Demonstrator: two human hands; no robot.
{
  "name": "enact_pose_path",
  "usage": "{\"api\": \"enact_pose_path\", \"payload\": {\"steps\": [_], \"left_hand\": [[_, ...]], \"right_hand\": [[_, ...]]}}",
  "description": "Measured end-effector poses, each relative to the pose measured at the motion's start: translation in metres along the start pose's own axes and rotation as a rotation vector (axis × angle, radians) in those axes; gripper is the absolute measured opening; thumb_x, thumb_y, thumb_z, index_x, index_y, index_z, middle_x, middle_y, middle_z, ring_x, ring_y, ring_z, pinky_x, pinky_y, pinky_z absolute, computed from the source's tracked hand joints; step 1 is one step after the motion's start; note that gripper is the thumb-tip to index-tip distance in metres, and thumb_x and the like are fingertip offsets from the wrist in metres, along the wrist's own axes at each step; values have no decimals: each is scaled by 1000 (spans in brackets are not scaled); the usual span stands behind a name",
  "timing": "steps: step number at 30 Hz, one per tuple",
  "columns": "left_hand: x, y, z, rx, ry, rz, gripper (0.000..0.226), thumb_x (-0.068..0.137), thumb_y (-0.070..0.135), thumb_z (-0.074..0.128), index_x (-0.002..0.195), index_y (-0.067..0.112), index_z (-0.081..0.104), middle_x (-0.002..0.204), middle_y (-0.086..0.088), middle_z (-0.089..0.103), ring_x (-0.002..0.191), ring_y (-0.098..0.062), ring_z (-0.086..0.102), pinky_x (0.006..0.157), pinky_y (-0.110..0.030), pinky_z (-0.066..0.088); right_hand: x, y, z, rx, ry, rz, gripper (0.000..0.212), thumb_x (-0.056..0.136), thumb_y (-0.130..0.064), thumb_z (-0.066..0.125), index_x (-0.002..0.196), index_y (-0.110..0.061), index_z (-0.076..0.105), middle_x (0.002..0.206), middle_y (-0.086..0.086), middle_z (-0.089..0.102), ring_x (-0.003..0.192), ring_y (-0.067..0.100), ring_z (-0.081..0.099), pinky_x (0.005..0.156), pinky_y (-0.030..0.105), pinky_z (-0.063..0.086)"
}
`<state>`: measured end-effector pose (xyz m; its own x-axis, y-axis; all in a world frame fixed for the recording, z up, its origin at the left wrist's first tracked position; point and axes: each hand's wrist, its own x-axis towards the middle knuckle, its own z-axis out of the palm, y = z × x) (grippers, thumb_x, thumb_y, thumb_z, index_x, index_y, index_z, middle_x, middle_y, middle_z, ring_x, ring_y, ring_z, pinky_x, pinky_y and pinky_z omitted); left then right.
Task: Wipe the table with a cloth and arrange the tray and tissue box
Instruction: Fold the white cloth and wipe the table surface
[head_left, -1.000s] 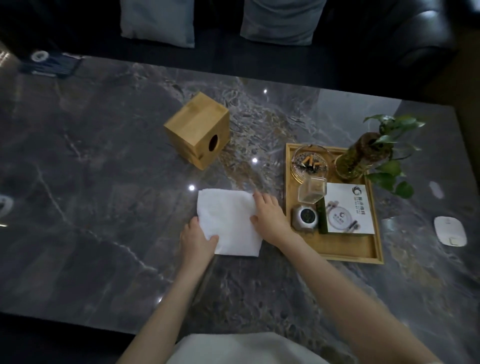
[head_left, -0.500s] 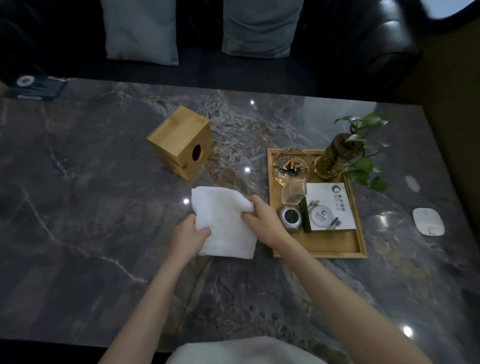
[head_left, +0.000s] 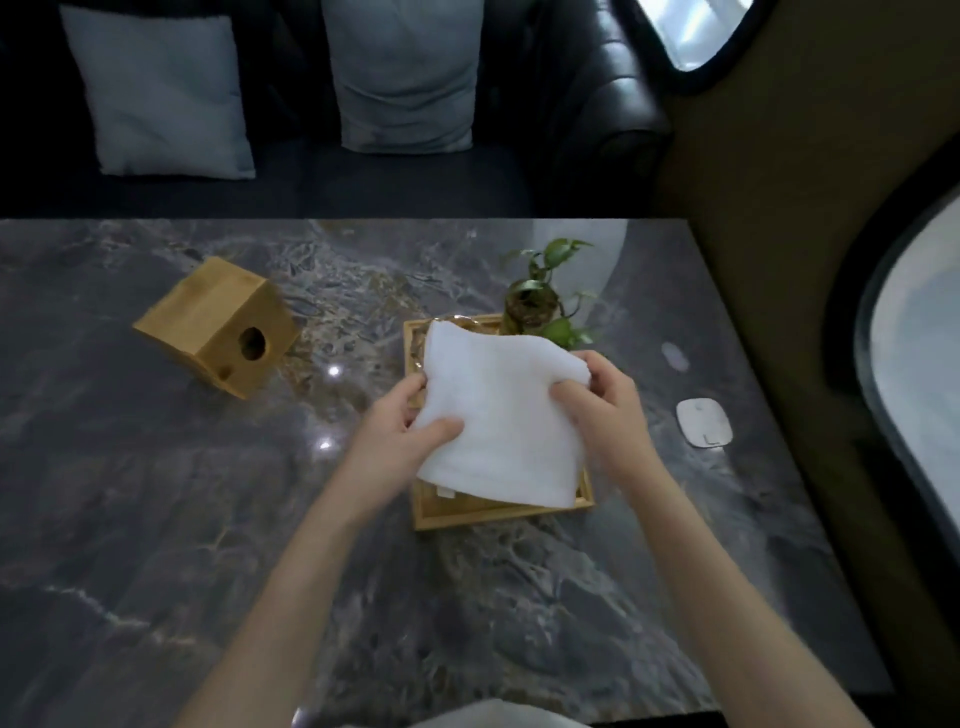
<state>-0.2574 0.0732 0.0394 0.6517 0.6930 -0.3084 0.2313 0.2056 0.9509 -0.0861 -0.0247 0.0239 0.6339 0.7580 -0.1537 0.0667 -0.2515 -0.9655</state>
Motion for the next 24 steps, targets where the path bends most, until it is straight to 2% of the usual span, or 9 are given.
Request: {"api": "enact_pose_path", "payload": {"steps": [3,6,10,13,15,17,20,21,24], "left_hand": [[6,12,44,-24,-89,8,35,84,10,61,107,37,53,107,7,67,92,-11,68,73,-25,56],[15,18,87,-11,-143,7,36,84,12,61,116,28,54,109,1,68,95,-16,67,82,-37,56],[28,20,144,-54,-178,24,30,84,4,60,100,29,57,101,4,68,83,-2,67,71,-19,56],[43,18,181,-97,-193,-29,32,83,7,61,111,22,56,111,-3,67,95,-13,67,79,-29,56],[53,18,202,-160,-201,-67,30,83,10,62,110,25,56,112,-3,66,96,-16,67,79,-30,57],[63,18,222,-226,-218,-96,38,81,14,65,115,24,53,115,-2,63,98,-16,65,77,-27,57],[77,19,249,-384,-251,-121,44,76,12,65,118,21,53,111,-1,65,94,-14,67,72,-24,58],[82,18,257,-420,-247,-128,38,78,9,63,113,22,55,106,1,67,90,-12,68,70,-25,58],[93,10,270,-447,-248,-172,31,79,9,62,105,25,58,100,4,70,88,-13,69,70,-26,59]], "right_hand": [[1,12,-43,70,92,112,17,62,-16,51,77,-12,59,70,2,51,64,12,44,53,25,36],[6,35,-81,126,143,271,19,60,-18,55,75,-7,56,76,10,52,73,22,47,63,35,37],[8,70,-122,302,142,470,5,75,-9,56,77,-12,59,87,14,62,82,28,59,74,42,49],[8,88,-149,545,38,566,21,82,-14,56,101,-6,61,101,20,64,90,32,63,83,46,51],[6,97,-162,773,20,621,30,86,-25,55,104,-2,59,88,16,70,79,25,67,76,37,53],[7,112,-173,992,35,607,36,89,-34,49,108,-5,58,87,12,73,81,23,69,77,34,55],[7,124,-182,1281,-21,465,71,85,-43,57,140,-4,32,131,19,52,115,31,55,96,42,49],[8,125,-185,1306,-30,459,81,82,-51,58,142,-6,27,136,18,46,119,33,50,97,47,48],[15,131,-200,1392,-131,410,90,76,-63,55,141,-6,30,140,23,42,124,41,44,101,56,40]]}}
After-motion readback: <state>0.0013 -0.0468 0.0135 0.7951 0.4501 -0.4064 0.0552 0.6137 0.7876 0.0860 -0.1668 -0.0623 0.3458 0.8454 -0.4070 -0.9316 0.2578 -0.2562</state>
